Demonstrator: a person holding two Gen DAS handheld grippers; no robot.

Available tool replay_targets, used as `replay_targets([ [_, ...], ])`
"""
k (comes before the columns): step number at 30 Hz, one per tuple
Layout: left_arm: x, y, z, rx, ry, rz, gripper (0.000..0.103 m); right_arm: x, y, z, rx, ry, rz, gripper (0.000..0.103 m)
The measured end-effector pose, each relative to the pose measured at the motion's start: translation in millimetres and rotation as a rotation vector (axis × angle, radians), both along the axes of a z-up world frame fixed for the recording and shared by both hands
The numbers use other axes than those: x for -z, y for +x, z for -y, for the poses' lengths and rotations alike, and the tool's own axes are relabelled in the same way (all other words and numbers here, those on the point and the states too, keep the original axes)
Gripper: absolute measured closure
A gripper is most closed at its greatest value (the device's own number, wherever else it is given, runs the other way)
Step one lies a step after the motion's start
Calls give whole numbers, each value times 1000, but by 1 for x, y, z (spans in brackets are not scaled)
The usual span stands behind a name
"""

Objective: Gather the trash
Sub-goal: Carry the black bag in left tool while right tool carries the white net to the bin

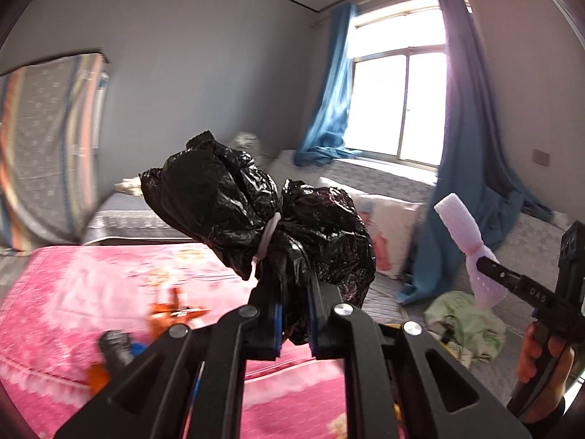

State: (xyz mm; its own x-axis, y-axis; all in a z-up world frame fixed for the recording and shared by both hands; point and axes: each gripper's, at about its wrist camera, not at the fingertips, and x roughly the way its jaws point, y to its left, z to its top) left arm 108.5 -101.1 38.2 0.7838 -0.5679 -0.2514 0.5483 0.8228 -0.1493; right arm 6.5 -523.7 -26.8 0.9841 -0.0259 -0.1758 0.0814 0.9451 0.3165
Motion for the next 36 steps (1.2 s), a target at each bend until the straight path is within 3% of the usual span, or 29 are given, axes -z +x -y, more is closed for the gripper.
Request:
replay_targets([
  [6,9,11,65,112,16,-34,94,15,-14,32,120,28,-10,80],
  [12,27,15,120,207,42,-73,94,41,-16,58,159,80,-54,79],
  [22,64,22,173,302,102,-143,94,86,-3,86,163,172,-151,79],
  [36,127,41,216,355,192,-290,94,139,17,112,159,316,-255,79],
])
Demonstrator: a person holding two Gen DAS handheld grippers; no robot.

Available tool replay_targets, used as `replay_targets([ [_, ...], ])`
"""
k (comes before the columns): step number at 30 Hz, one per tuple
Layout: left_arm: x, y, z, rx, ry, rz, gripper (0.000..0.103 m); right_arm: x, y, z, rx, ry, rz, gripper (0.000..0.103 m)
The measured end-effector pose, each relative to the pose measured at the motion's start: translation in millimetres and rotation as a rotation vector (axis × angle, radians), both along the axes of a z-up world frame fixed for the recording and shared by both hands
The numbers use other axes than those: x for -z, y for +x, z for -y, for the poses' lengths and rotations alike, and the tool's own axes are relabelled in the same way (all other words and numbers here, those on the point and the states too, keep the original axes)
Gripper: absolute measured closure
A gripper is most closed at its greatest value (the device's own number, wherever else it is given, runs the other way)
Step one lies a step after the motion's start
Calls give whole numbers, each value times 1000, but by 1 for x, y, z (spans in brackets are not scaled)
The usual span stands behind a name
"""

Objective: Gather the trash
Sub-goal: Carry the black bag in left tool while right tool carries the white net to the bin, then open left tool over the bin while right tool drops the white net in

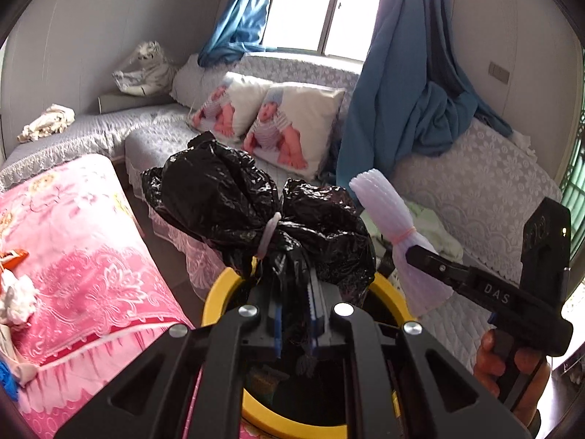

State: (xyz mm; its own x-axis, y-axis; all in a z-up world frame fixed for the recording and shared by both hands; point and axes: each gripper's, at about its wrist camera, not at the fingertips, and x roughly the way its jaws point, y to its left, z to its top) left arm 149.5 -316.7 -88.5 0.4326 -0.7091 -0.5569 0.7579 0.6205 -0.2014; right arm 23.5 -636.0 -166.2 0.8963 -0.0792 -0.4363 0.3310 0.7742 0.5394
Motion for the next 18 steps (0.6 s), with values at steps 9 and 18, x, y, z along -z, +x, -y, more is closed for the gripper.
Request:
replay_targets([
  [9,10,9,2,-3,2,-53,93,11,3,6,19,33,-20,73],
  [18,10,17,-3,-26,-25,-85,55,8,-8,18,76,60,-5,50],
])
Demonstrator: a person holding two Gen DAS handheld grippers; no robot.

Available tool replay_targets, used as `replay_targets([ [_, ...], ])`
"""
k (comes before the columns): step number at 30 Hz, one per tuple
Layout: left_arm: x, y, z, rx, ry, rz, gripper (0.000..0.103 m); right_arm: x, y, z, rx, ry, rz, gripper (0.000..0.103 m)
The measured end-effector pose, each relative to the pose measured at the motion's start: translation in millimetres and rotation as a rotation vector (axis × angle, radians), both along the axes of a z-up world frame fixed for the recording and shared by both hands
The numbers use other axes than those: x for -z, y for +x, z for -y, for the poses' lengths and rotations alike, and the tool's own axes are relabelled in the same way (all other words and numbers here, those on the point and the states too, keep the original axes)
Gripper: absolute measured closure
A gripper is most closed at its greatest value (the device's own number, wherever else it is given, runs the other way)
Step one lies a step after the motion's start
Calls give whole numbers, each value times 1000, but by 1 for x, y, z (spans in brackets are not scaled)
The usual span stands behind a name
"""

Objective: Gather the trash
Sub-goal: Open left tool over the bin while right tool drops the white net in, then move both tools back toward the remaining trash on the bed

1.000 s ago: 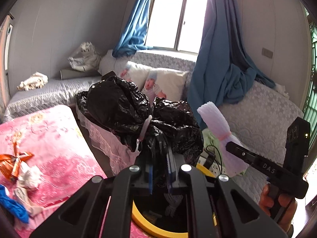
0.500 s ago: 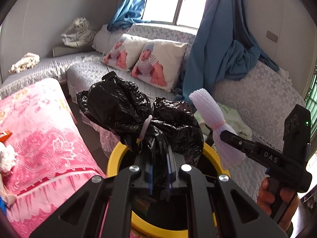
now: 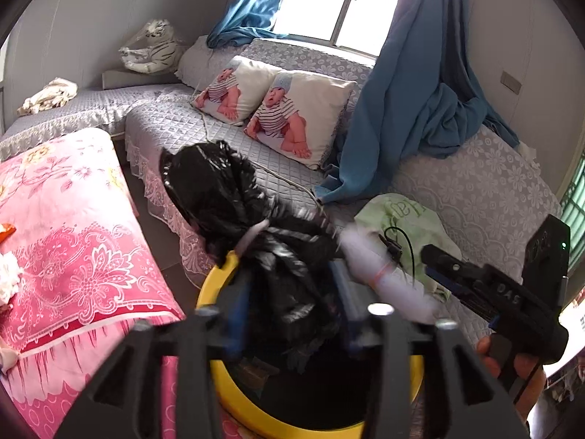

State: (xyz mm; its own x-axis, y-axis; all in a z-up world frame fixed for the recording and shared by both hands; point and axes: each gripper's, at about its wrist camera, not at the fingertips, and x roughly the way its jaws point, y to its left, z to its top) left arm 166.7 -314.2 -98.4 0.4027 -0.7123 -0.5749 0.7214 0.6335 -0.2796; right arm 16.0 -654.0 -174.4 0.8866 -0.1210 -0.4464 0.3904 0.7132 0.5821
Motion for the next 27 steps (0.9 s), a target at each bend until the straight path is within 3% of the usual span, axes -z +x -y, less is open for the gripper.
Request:
replay_targets([
  [8,-11,8,-16,-41,-21,10,53,-15,-6,-3,3,-14,25,50],
  [16,-38,10,-55,-112,-81,48,53,-42,1,-29,-73,-75,76,49],
  [27,-85,-1,-167,-272,-112,178,53,-96,42,-111,-293,-198,170,45],
])
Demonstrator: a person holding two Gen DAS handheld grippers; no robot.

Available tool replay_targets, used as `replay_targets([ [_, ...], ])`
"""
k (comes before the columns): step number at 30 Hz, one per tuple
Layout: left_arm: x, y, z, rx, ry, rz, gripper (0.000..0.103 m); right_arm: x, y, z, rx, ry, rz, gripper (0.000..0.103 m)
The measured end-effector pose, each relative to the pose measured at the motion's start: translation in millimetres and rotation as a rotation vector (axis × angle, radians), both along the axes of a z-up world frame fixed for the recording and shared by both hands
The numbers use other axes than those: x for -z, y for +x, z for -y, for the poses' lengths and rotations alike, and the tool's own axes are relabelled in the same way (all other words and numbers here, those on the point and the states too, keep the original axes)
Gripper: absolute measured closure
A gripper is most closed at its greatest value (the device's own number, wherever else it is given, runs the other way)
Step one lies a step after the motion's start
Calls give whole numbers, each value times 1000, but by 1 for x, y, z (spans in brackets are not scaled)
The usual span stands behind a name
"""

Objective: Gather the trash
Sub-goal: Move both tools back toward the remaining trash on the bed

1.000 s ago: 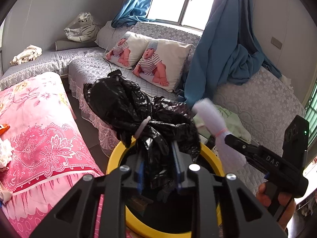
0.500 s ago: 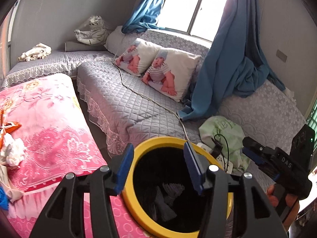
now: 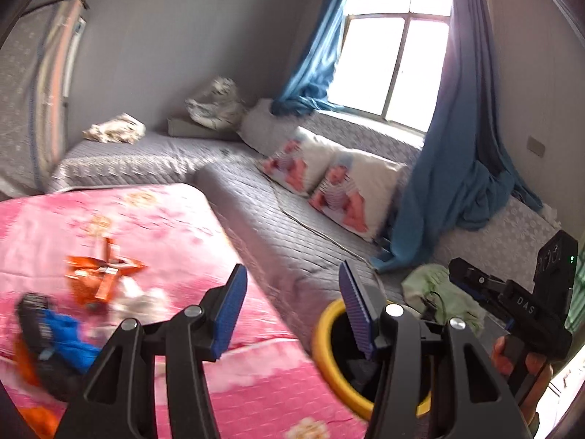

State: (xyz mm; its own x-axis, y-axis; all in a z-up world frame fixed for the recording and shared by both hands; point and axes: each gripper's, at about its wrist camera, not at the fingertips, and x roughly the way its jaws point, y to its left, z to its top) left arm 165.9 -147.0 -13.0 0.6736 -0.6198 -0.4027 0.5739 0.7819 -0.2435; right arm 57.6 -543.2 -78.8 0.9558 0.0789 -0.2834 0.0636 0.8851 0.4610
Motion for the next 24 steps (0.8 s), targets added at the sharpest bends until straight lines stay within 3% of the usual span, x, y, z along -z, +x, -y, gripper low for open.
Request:
replay_targets([
  [11,-13,-12,-128,-230,31,48,50,-31,54,-123,-280,-129,35,44],
  [16,-2,-20,-180,-287,45,23,46,-22,78,-179,-396,-182,-18,44],
  [20,11,-28,-205,-315,65,8,45,-8,96,-222,-482,-228,-76,44],
  [24,27,-35,-223,-321,76,-27,39,8,114,-251,-567,-275,-141,43],
])
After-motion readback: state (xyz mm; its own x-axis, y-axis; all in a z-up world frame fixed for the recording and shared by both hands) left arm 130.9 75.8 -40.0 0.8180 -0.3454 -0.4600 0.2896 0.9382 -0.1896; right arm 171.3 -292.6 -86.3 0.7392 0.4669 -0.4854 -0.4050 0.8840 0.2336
